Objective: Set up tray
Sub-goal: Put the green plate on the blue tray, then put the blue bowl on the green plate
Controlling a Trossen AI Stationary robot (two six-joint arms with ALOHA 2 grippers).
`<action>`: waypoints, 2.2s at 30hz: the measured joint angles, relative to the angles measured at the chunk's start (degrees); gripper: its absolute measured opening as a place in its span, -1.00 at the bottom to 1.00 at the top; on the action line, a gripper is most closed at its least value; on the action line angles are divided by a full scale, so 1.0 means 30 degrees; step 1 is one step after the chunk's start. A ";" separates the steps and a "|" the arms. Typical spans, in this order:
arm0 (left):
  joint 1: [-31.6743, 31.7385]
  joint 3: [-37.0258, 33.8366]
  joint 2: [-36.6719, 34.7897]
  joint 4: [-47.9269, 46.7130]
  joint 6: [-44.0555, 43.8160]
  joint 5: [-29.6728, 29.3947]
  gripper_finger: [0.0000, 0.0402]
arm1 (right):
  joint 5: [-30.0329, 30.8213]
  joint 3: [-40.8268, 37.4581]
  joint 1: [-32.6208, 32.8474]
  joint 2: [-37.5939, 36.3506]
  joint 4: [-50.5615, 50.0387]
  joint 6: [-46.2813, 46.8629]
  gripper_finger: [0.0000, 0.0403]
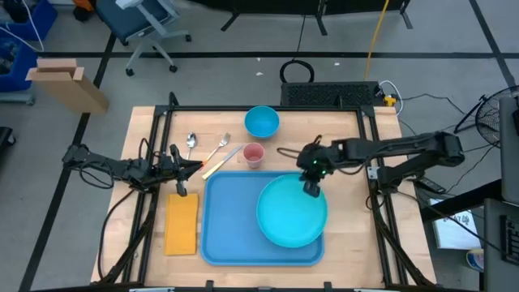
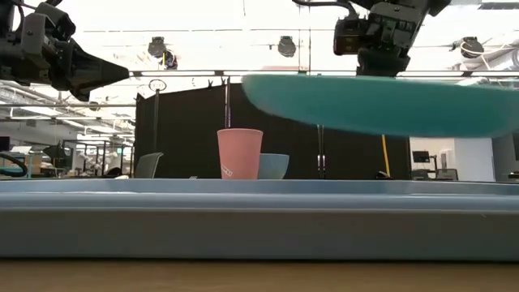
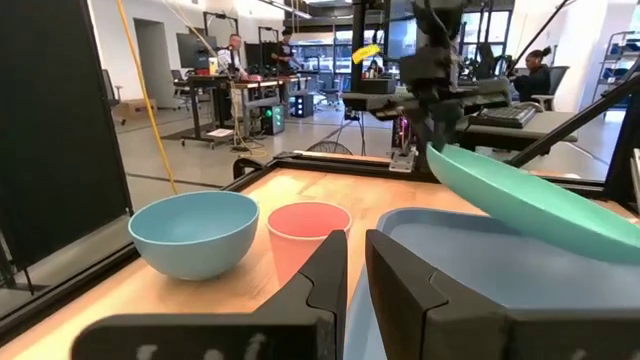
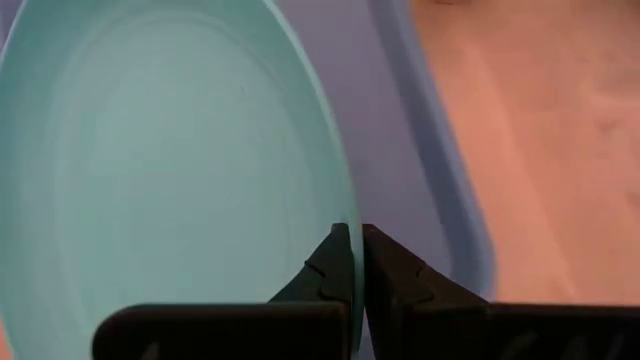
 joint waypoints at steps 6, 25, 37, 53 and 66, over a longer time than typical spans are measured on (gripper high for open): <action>0.0004 0.0000 0.0006 -0.0071 -0.0284 0.0011 -0.77 | 0.0030 0.0000 0.0628 0.1810 0.1249 0.0120 -1.00; 0.0004 0.0000 0.0000 -0.0149 -0.0240 -0.0018 -0.77 | 0.0005 0.0000 0.0952 0.4325 0.2938 -0.0233 -1.00; 0.0004 0.0000 0.0000 -0.0156 -0.0211 -0.0018 -0.77 | -0.0016 -0.1011 0.0945 0.4320 0.4064 -0.0223 -1.00; 0.0001 0.0000 0.0003 -0.0149 -0.0234 -0.0018 -0.77 | 0.1057 -0.1457 0.0938 0.4325 0.4344 -0.0189 -0.48; 0.0004 0.0000 0.0002 -0.0156 -0.0240 -0.0018 -0.77 | 0.1543 -0.1440 0.0636 0.2966 0.5171 -0.1620 -0.31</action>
